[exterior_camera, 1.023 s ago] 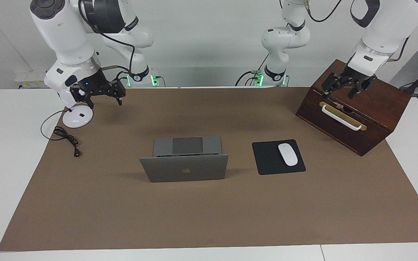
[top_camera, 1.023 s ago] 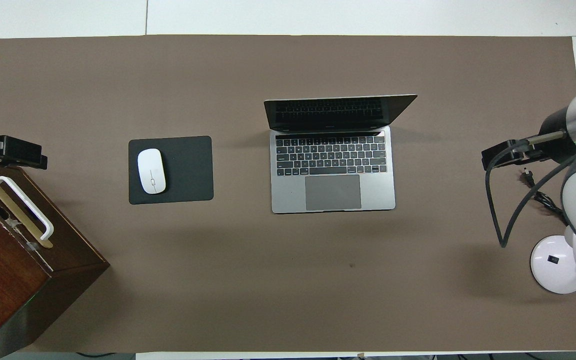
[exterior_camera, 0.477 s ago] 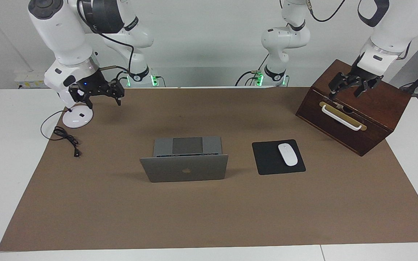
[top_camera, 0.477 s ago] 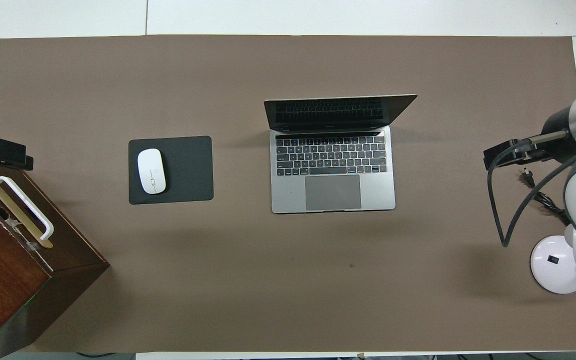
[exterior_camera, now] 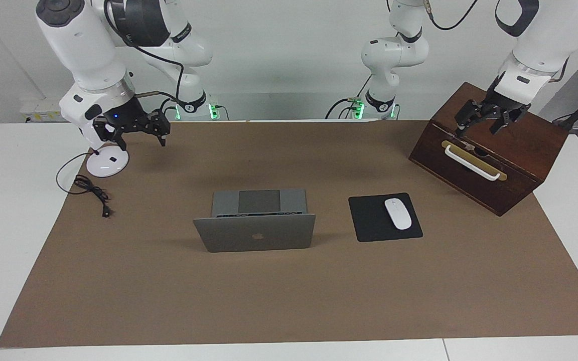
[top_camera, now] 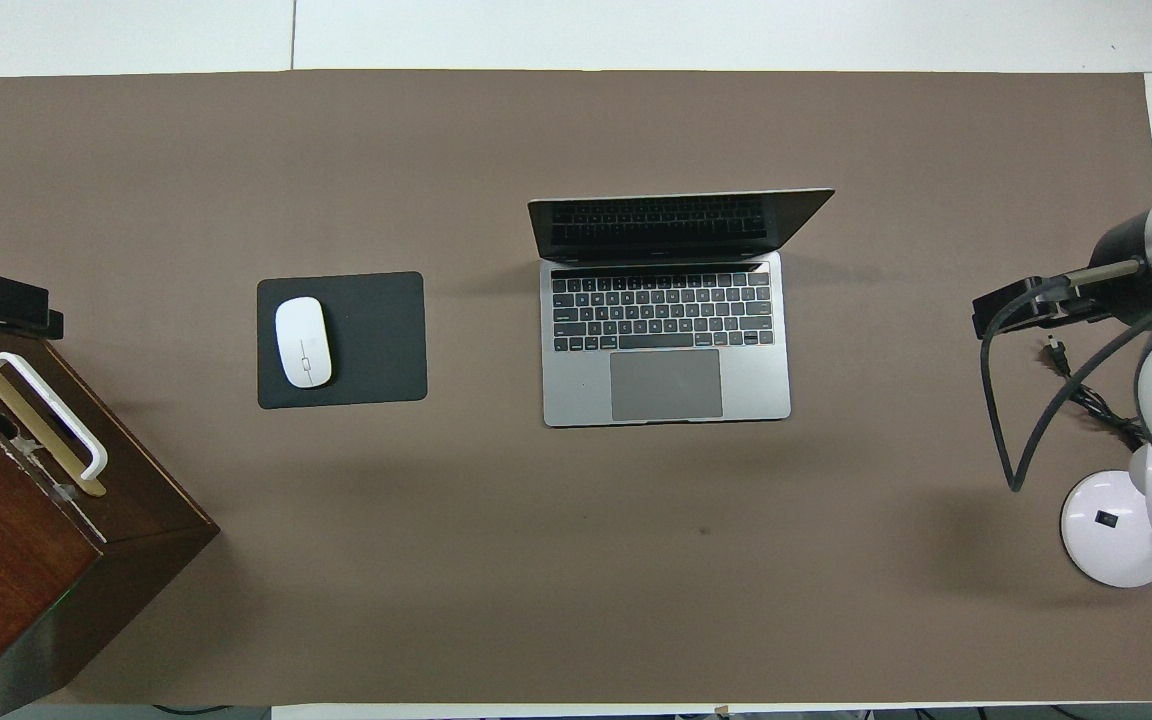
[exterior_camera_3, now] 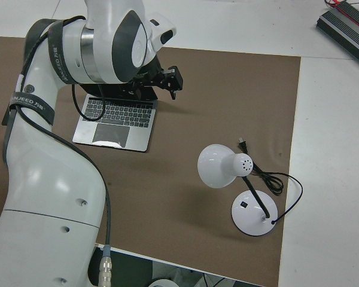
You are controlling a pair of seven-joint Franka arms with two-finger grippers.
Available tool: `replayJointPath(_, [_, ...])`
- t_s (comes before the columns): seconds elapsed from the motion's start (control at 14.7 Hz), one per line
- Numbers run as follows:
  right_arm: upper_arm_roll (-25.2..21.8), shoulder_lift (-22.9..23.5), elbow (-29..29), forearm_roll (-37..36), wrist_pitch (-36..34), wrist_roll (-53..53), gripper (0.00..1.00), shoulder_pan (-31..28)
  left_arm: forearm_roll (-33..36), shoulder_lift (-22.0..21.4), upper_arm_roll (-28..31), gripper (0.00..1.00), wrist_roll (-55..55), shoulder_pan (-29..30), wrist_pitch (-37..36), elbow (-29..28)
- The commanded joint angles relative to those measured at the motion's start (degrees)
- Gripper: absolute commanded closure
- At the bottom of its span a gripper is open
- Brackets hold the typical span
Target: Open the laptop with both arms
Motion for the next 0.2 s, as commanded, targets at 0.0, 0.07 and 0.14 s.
replayJointPath(0.0, [0.27, -0.52, -0.61, 1.77, 1.38, 0.56, 0.00, -0.63, 0.68, 0.26, 0.15, 0.00, -0.27, -0.14, -1.11, 1.29])
replayJointPath(0.07, [0.27, -0.52, -0.69, 1.77, 1.81, 0.47, 0.00, -0.45, 0.68, 0.26, 0.15, 0.00, -0.18, -0.14, -1.11, 1.29])
replayJointPath(0.14, [0.27, -0.52, -0.70, 1.77, 1.82, 0.56, 0.00, -0.10, 0.68, 0.26, 0.15, 0.00, -0.18, -0.14, -1.11, 1.29])
